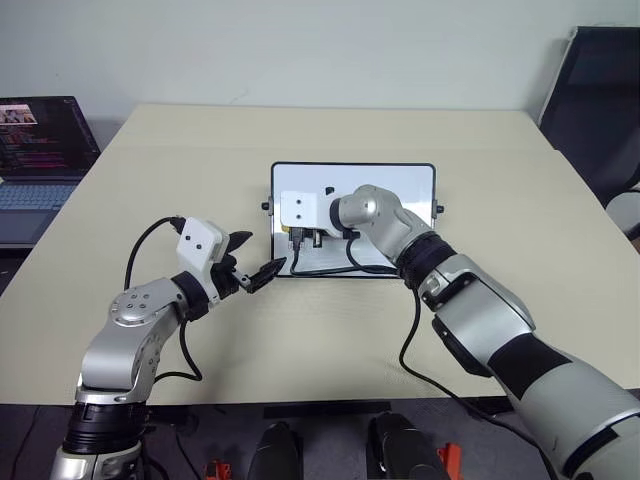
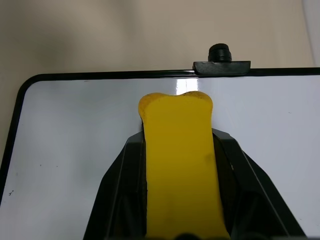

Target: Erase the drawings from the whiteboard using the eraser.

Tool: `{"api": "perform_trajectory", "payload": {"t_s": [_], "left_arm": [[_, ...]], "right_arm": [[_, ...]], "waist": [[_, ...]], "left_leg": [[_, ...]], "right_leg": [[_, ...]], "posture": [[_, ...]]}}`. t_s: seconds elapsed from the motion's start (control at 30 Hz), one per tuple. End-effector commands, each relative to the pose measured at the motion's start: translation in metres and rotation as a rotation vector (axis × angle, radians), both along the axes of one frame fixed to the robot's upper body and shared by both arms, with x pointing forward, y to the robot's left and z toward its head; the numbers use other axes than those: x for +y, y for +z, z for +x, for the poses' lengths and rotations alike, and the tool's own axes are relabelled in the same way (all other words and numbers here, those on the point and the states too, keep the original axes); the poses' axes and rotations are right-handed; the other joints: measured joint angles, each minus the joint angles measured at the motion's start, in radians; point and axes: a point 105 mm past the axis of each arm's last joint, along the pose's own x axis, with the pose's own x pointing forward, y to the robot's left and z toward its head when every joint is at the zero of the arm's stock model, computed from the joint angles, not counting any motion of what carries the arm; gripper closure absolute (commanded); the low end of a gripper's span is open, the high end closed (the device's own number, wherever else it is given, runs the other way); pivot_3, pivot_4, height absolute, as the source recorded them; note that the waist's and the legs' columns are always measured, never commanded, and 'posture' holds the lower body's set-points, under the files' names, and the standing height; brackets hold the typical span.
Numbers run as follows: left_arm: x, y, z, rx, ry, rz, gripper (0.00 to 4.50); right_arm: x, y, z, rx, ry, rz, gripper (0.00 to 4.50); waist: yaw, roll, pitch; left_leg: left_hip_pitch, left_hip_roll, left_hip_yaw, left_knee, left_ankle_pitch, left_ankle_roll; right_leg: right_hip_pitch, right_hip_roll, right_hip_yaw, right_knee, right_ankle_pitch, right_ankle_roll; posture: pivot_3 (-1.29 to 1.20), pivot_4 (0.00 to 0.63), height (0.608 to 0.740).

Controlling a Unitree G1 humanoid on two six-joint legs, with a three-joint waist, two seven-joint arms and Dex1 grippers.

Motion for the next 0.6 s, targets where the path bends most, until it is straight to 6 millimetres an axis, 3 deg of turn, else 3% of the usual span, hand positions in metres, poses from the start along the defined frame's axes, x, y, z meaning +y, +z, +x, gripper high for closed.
{"api": "perform_trajectory", "payload": {"t_s": [0.03,0.37,0.47,0.6], "left_arm": [[-0.005,0.011,0.001,-0.051,-0.025,0.006,0.00],[-0.006,0.011,0.002,-0.051,-0.028,0.007,0.00],[-0.007,0.012,0.002,-0.052,-0.033,0.007,0.00],[-0.008,0.013,0.004,-0.054,-0.037,0.008,0.00]], "right_arm": [[-0.009,0.031,0.018,-0.126,-0.107,0.078,3.17],[-0.023,-0.018,-0.006,-0.046,0.089,-0.209,3.17],[-0.017,-0.011,-0.006,-0.101,0.093,-0.187,3.17],[-0.006,0.019,0.004,-0.233,0.018,-0.037,3.17]], "waist": [[0.001,0.000,0.000],[0.002,0.000,0.000],[0.002,0.000,0.000],[0.001,0.000,0.000]], "left_leg": [[0.000,0.000,0.000,0.000,0.000,0.000],[0.000,0.000,0.000,0.000,0.000,0.000],[0.001,0.000,0.000,0.000,0.000,0.000],[0.001,0.000,-0.001,0.001,0.000,0.000]], "right_leg": [[0.000,0.000,0.000,0.000,0.000,0.000],[0.001,0.000,0.000,-0.001,0.001,0.001],[0.001,0.000,0.000,0.000,0.001,0.000],[0.001,0.000,0.000,0.001,0.002,-0.002]], "posture": [[0.00,0.150,0.740],[0.00,0.150,0.740],[0.00,0.150,0.740],[0.00,0.150,0.740]]}}
